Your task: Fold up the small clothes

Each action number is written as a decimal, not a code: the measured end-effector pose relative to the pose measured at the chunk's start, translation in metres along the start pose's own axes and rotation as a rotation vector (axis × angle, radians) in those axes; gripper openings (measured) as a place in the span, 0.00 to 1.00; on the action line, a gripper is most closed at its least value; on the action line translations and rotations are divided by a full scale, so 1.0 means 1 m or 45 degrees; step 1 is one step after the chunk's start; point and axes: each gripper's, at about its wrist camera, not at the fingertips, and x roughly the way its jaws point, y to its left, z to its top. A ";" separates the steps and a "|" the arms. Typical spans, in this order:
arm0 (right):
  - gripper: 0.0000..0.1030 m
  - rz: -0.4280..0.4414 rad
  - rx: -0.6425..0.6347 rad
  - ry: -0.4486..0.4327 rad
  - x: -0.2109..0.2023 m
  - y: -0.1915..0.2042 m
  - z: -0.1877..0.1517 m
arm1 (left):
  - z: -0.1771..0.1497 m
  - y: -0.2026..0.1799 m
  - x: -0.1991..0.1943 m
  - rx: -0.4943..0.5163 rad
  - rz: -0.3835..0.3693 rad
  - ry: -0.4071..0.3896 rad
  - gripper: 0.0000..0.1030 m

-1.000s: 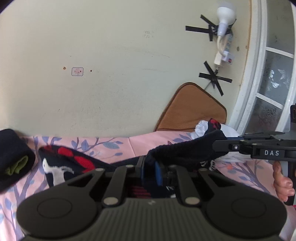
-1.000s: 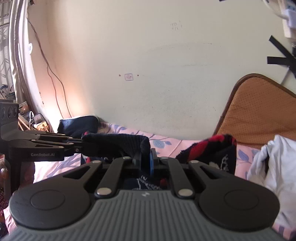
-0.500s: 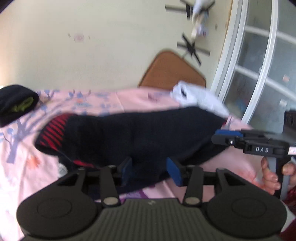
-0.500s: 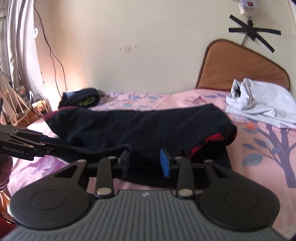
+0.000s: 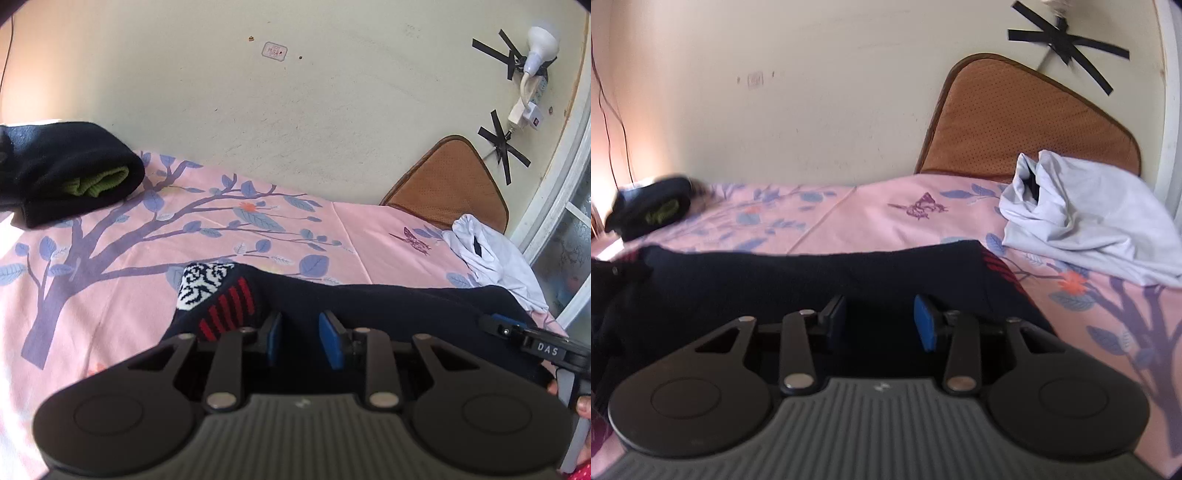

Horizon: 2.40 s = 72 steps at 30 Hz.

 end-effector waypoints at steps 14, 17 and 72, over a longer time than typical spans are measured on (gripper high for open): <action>0.60 0.046 0.376 -0.097 -0.093 -0.059 -0.010 | -0.013 -0.027 -0.046 0.070 -0.054 0.016 0.51; 0.69 0.099 0.590 -0.068 -0.100 -0.087 -0.012 | -0.004 -0.034 -0.048 0.047 -0.124 0.013 0.53; 0.41 0.603 -0.204 0.154 0.023 0.180 0.079 | -0.004 0.075 -0.058 -0.353 -0.117 -0.049 0.47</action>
